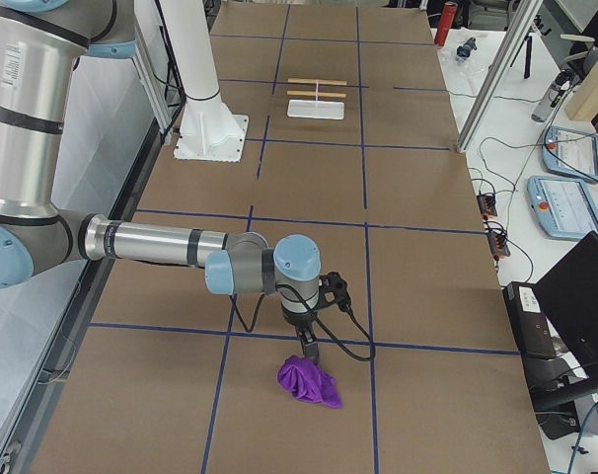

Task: Hang towel on rack

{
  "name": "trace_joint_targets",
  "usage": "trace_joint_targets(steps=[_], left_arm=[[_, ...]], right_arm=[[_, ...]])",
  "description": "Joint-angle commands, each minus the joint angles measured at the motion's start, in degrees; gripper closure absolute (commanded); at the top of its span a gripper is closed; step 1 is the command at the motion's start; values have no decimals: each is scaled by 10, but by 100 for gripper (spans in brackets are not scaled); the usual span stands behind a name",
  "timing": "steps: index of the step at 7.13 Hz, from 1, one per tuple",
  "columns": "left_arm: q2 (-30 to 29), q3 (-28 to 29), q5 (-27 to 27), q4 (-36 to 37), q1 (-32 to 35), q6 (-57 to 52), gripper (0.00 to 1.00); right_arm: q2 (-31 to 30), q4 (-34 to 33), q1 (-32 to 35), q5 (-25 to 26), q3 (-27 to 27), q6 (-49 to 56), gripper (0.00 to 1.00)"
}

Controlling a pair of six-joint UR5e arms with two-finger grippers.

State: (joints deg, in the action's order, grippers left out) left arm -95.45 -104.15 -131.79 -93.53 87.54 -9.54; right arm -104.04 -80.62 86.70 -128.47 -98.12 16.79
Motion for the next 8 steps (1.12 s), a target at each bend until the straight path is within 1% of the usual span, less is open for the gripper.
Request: trace_joint_targets(steps=[1,2,3,5,6,7,8], left_arm=[[-1,-2,0,-2,0,0,0],[-1,-3,0,-1,0,0,0],[-1,-4,0,-2,0,0,0],[0,-6,0,-2,1,-1,0],[-1,-9,0,-2,1,-2,0],[-1,-9,0,-2,1,-2,0],[-1,-10,0,-2,1,-1,0]], right_arm=[[10,2,-53,21,34,-1,9],[26,2,-64,29,60,3,13],[33,4,-72,30,76,8,19],[32,39,-76,57,100,22,33],[33,40,-82,66,101,27,51],[32,40,-81,71,100,64,87],[34,39,-81,72,100,110,100]])
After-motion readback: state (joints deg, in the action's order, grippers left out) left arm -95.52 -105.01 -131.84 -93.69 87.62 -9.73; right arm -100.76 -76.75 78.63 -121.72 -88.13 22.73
